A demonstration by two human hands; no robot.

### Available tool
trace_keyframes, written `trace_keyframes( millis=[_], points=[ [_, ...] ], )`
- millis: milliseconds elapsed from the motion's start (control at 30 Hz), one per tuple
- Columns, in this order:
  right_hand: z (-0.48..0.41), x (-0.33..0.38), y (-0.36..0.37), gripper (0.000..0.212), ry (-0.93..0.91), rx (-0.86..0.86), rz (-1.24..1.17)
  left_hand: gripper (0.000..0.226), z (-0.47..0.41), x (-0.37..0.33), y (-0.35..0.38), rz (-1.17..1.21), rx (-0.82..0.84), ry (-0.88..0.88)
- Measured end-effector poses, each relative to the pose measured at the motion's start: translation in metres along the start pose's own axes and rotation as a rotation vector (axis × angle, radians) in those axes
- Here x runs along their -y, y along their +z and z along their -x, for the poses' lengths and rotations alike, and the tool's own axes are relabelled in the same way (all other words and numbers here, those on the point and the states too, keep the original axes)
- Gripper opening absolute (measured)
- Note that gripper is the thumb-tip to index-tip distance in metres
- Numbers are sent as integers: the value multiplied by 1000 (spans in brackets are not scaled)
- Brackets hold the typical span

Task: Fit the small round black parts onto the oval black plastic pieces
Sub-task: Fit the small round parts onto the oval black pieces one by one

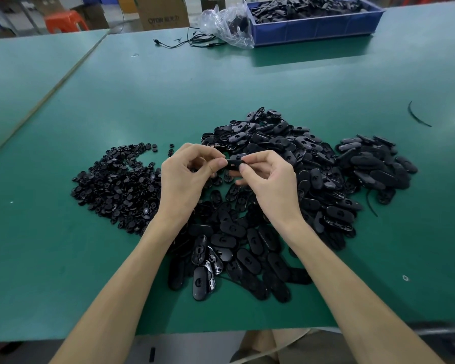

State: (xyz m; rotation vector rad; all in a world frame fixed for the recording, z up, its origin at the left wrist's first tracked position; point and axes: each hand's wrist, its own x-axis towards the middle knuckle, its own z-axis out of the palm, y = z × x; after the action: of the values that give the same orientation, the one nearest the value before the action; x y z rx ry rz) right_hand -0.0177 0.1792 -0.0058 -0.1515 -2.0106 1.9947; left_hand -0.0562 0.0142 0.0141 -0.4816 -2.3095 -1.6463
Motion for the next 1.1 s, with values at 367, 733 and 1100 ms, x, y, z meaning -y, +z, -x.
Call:
trace_keyframes(
  millis=[367,733,1100],
  points=[
    [1,2,0,8,0,2,14,8,2,3,4,-101,44,47],
    [3,2,0,10,11,28,54,11,5,8,5,-247,114,98],
    [4,3,-1,10,-9,50,54,8,4,2,4,-144,127,-37]
  ],
)
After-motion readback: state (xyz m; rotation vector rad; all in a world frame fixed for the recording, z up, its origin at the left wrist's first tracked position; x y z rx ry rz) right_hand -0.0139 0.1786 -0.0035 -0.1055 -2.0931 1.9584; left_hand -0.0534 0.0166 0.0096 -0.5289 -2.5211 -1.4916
